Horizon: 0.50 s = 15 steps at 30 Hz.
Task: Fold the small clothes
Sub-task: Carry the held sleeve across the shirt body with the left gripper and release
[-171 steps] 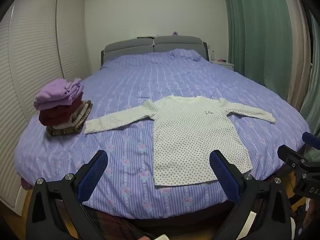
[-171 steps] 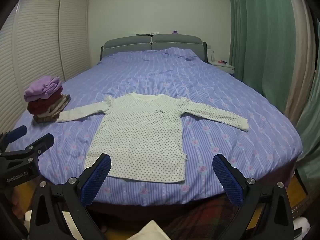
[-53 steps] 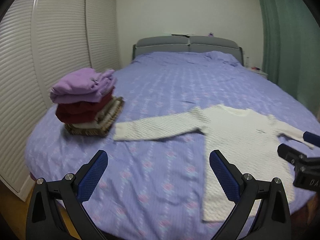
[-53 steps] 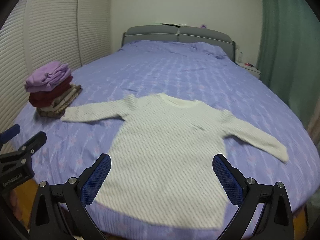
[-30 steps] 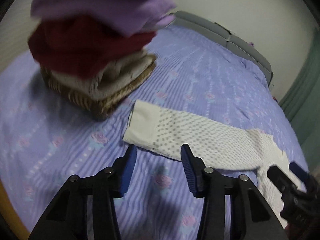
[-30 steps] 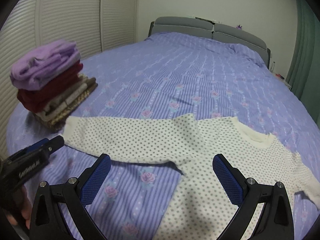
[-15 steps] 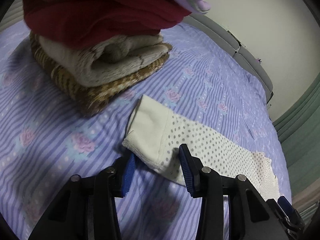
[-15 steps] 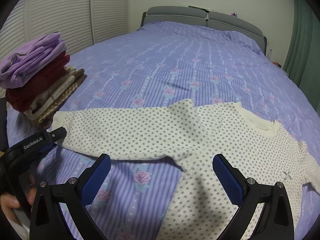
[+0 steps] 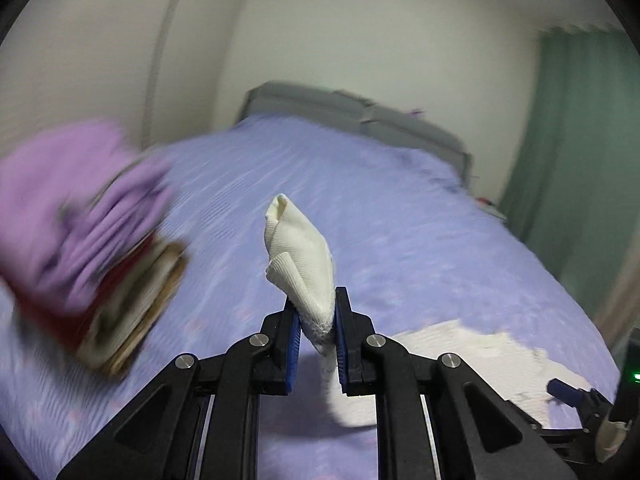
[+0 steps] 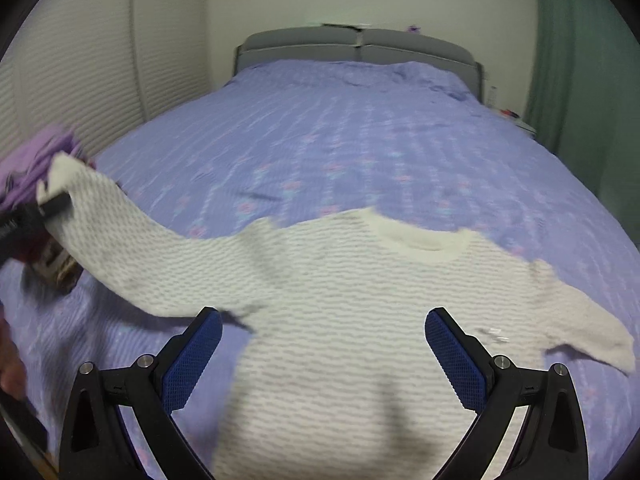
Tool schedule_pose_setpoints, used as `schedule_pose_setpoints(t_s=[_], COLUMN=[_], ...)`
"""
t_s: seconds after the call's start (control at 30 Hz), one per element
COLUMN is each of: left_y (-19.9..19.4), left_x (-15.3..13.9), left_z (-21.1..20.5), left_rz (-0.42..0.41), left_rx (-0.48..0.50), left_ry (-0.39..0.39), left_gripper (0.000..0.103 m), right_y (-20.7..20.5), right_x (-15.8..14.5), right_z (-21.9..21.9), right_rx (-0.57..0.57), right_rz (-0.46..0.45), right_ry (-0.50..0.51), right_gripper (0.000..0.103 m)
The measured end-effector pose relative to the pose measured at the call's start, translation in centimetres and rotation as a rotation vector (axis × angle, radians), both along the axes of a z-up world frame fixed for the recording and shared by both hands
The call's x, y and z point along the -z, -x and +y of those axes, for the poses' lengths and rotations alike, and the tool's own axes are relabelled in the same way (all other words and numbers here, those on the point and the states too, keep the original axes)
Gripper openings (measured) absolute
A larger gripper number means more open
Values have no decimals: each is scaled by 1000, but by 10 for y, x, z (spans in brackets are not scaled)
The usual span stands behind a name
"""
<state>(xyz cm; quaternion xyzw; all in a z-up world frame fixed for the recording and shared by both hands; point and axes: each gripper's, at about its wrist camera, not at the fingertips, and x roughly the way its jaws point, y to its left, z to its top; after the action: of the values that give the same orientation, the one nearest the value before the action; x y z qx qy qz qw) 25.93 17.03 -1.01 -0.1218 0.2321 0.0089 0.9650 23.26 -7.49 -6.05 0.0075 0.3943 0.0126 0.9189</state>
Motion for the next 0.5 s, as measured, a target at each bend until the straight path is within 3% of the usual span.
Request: schedule_pose_setpoints(t_s=[0.23, 0.33, 0.5], left_y=[-27, -38, -61], left_x=[-41, -41, -17], left_z=[-96, -138, -206], left_rz=[-45, -20, 65], left_rx=[195, 273, 338], left_ry=[-61, -55, -83], left_gripper=[16, 16, 16], right_y=[16, 23, 27], right_x=[-35, -44, -43], right_z=[-78, -111, -160], right_rx=[141, 186, 244], right_rz=[-77, -103, -100], right_ry=[12, 16, 36], right_gripper=[103, 103, 103])
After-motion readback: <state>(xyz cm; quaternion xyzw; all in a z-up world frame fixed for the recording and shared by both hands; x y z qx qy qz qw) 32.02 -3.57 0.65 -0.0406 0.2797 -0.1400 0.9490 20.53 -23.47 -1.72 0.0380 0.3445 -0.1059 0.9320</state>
